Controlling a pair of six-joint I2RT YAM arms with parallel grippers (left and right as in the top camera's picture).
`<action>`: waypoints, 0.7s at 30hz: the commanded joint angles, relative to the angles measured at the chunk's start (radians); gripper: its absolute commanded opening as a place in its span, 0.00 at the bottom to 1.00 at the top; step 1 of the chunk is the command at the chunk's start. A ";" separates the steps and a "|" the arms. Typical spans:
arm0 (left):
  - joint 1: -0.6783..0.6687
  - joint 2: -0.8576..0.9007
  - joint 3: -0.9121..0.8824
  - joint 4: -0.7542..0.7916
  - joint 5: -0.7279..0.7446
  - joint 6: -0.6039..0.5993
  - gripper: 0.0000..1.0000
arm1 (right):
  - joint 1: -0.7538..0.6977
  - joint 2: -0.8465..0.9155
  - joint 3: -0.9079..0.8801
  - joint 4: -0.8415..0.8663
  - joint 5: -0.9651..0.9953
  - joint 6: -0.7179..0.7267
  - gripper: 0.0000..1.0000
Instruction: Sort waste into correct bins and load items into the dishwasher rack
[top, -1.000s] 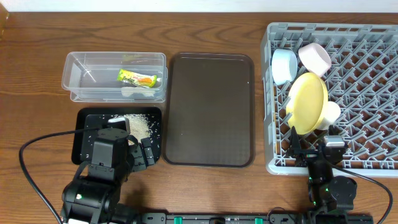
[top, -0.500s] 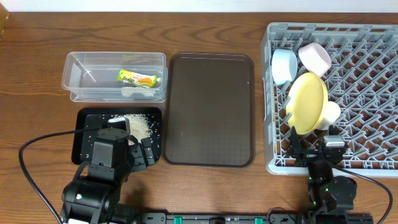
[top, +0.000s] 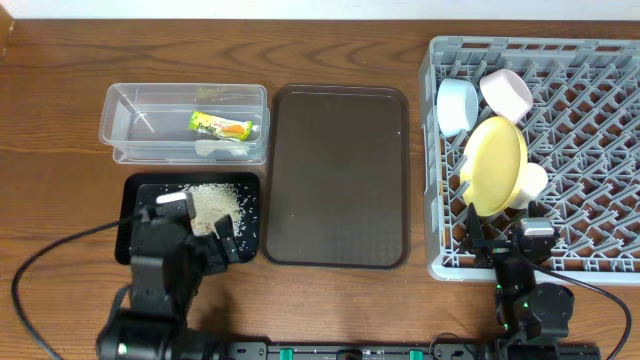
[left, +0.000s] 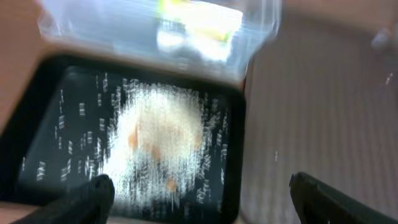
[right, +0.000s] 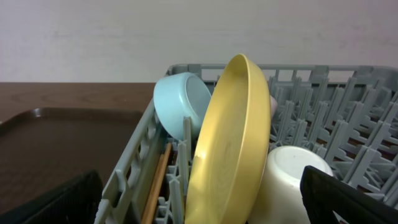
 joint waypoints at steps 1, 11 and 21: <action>0.041 -0.098 -0.099 0.080 0.003 0.090 0.93 | -0.003 -0.005 -0.001 -0.003 -0.011 -0.011 0.99; 0.063 -0.386 -0.404 0.412 0.006 0.144 0.93 | -0.003 -0.005 -0.001 -0.003 -0.011 -0.011 0.99; 0.067 -0.509 -0.607 0.741 0.008 0.208 0.93 | -0.003 -0.005 -0.001 -0.003 -0.011 -0.011 0.99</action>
